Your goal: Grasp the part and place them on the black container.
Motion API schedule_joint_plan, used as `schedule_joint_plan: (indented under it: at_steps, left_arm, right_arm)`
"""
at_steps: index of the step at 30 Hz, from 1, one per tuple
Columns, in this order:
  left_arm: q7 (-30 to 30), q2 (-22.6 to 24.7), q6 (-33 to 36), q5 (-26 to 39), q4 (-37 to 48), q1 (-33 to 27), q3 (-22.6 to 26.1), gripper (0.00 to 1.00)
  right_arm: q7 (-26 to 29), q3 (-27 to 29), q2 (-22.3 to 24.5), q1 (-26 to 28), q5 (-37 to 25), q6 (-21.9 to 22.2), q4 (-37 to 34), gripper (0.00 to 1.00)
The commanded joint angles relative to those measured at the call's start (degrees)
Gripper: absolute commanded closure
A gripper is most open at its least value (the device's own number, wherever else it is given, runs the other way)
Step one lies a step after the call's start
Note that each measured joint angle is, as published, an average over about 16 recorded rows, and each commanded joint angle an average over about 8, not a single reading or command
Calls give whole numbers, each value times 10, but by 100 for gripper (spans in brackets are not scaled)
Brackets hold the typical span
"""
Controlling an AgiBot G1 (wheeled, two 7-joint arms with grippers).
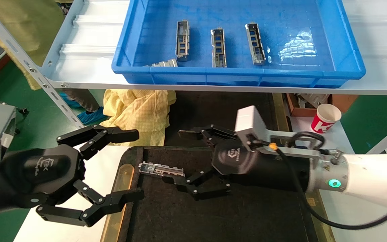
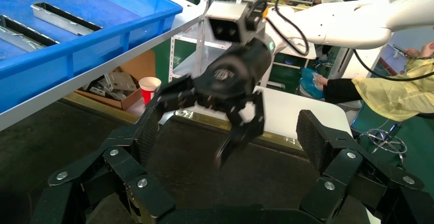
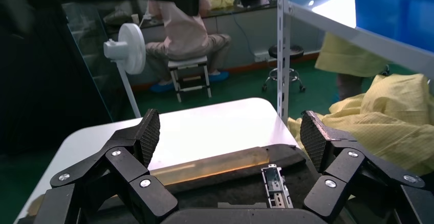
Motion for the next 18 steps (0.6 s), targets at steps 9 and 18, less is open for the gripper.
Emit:
schedule_joint_plan:
  at_steps: [9, 18]
  left_arm:
    - [0, 0, 0, 0, 0, 0, 0, 0]
    - [0, 0, 0, 0, 0, 0, 0, 0]
  right_arm:
    - [42, 103, 70, -55, -3, -49, 74, 0]
    - [79, 195, 133, -105, -6, -93, 140, 0]
